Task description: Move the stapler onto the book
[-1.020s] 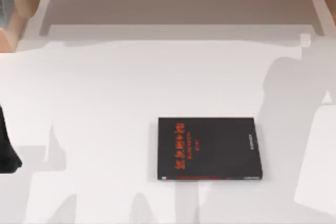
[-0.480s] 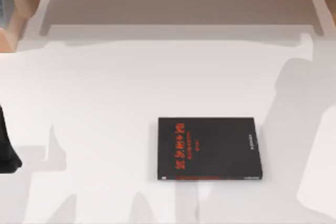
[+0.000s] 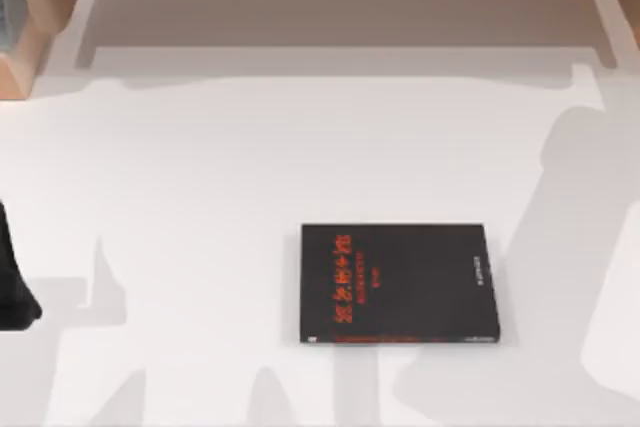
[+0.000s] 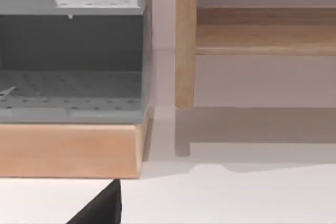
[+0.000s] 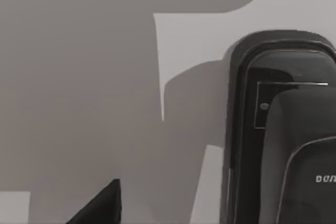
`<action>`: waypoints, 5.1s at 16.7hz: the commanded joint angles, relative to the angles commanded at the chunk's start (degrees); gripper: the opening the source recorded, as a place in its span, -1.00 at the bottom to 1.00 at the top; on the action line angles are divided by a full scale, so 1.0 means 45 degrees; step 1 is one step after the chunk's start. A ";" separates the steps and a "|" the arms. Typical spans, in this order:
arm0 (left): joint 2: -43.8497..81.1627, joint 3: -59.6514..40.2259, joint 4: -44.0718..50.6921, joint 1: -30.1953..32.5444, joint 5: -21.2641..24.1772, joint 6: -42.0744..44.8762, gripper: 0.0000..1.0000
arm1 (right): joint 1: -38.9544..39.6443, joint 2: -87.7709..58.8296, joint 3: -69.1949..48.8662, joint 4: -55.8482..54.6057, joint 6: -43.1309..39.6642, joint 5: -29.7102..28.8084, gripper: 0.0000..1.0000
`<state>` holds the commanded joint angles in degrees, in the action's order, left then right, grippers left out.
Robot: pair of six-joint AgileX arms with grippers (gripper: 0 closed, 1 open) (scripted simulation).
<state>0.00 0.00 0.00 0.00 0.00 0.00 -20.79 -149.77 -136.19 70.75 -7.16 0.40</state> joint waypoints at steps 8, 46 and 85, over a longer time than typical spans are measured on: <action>0.0000 0.0000 0.0000 0.0000 0.0000 0.0000 1.00 | 0.0000 0.0000 0.0000 0.0000 0.0000 0.0000 0.25; 0.0000 0.0000 0.0000 0.0000 0.0000 0.0000 1.00 | 0.4671 0.7745 0.5715 -0.0069 0.6578 -0.0498 -1.00; 0.0000 0.0000 0.0000 0.0000 0.0000 0.0000 1.00 | 1.3790 0.7117 1.1178 -0.3763 1.0816 -0.0965 0.06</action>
<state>0.00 0.00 0.00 0.00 0.00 0.00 41.26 -117.74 -85.88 53.82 41.51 -3.94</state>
